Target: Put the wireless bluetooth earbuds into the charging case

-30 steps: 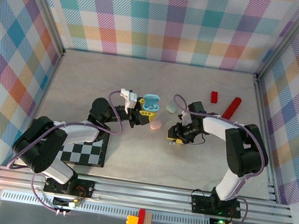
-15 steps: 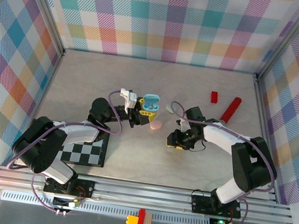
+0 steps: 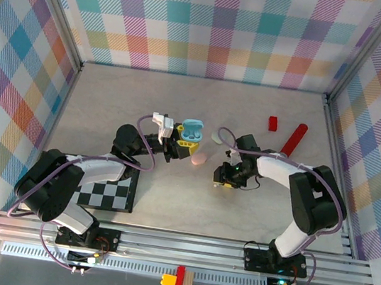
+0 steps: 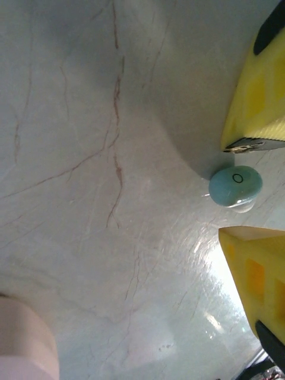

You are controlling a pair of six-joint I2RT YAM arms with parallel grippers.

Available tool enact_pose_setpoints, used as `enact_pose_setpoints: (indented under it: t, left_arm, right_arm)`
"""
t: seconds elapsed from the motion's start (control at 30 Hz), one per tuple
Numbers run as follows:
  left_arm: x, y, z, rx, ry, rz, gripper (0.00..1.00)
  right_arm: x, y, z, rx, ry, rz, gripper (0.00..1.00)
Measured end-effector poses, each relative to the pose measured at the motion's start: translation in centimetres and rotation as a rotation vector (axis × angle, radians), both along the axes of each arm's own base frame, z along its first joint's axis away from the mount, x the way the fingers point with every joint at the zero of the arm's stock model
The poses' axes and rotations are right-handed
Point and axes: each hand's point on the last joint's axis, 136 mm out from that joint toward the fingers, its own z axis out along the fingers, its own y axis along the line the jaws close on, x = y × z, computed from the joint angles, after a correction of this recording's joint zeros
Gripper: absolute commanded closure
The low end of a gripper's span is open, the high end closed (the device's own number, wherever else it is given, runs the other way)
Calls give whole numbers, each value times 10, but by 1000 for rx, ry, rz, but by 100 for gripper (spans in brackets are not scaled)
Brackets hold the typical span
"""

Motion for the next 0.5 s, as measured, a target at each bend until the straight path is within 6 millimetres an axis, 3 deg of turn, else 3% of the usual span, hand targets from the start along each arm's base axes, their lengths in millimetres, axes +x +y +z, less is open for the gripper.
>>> enact_pose_setpoints:
  t: [0.2, 0.5]
  left_arm:
    - [0, 0, 0, 0, 0, 0, 59]
    - [0, 1, 0, 0, 3, 0, 59]
  right_arm:
    - [1, 5, 0, 26, 3, 6, 70]
    - [2, 10, 4, 60, -1, 12, 69]
